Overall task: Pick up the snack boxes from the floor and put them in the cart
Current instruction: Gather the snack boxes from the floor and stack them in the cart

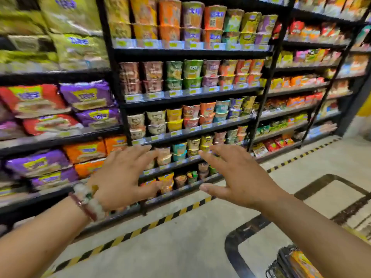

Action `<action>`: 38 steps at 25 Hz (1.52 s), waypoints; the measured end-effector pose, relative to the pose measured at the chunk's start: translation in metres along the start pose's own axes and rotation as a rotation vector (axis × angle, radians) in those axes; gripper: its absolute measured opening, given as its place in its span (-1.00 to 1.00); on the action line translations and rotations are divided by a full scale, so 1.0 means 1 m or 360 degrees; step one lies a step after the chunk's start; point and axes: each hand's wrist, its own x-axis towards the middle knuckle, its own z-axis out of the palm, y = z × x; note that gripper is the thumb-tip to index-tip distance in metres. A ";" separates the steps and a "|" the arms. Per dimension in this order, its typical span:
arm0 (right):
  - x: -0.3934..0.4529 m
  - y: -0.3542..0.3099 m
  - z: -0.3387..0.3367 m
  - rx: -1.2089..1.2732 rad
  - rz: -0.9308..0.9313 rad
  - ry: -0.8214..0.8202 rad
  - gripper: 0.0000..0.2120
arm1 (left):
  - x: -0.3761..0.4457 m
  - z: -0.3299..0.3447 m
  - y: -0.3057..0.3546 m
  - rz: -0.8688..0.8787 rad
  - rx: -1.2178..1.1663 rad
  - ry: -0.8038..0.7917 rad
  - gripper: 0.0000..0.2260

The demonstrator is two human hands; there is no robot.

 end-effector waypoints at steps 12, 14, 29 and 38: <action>0.139 -0.337 0.016 0.0199 -0.1237 0.0024 -0.23 | -0.313 -0.043 -0.199 -0.1016 0.0410 0.0170 -0.23; 0.149 -0.385 0.017 0.0234 -0.1441 0.0017 -0.16 | -0.359 -0.051 -0.208 -0.1252 0.0392 0.0148 -0.15; 0.204 -0.671 0.042 0.0429 -0.2720 0.0023 -0.11 | -0.561 -0.055 -0.198 -0.2568 0.0710 0.0077 -0.24; 0.118 -0.813 0.048 0.0667 -0.3240 -0.0069 -0.05 | -0.651 -0.049 -0.128 -0.3237 0.0712 0.0133 -0.27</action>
